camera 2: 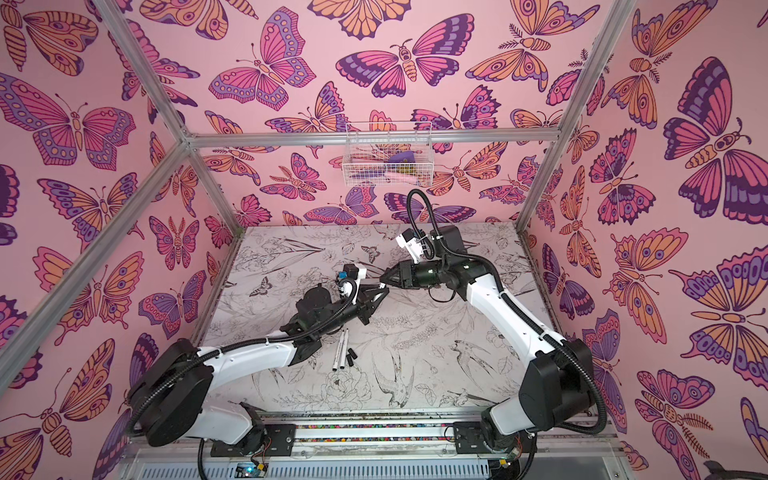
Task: Insert the pens into the pen caps
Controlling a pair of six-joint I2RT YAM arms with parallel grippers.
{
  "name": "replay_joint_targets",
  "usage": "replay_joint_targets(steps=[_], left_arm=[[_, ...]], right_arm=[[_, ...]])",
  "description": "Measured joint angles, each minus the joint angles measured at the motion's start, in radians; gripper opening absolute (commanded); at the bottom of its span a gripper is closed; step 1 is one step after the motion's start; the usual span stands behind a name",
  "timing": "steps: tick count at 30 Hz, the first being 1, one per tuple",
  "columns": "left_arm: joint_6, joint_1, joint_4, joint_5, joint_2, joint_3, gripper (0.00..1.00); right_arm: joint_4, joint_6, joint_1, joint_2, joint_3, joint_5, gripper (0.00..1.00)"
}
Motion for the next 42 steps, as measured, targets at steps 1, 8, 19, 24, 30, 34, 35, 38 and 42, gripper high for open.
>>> replay_joint_targets(steps=[1, 8, 19, 24, 30, 34, 35, 38, 42], left_arm=[[-0.008, 0.002, 0.034, -0.020, 0.013, -0.008, 0.00], [-0.068, 0.008, 0.153, -0.124, 0.093, -0.106, 0.00], [-0.252, 0.178, -0.230, -0.437, -0.291, -0.274, 0.00], [-0.319, 0.325, -0.551, -0.516, -0.488, -0.268, 0.00], [-0.342, 0.508, -0.777, -0.451, -0.465, -0.261, 0.00], [-0.323, 0.547, -0.838, -0.360, -0.313, -0.205, 0.00], [-0.312, 0.548, -0.850, -0.338, -0.270, -0.182, 0.00], [-0.290, 0.549, -0.857, -0.294, -0.167, -0.126, 0.00], [-0.267, 0.550, -0.863, -0.273, -0.057, -0.081, 0.02]], right_arm=[[-0.004, 0.019, -0.001, 0.000, 0.000, 0.003, 0.61], [0.052, 0.095, -0.048, -0.035, -0.011, 0.017, 0.68], [0.084, 0.115, -0.112, -0.102, -0.064, 0.090, 0.66], [0.067, 0.113, -0.112, -0.070, -0.064, 0.097, 0.65], [0.053, 0.111, -0.112, -0.052, -0.064, 0.097, 0.64], [0.053, 0.110, -0.112, -0.051, -0.064, 0.097, 0.64], [0.051, 0.108, -0.112, -0.050, -0.064, 0.097, 0.64], [0.045, 0.097, -0.112, -0.050, -0.064, 0.099, 0.64], [0.019, 0.084, -0.112, -0.051, -0.064, 0.106, 0.64]])
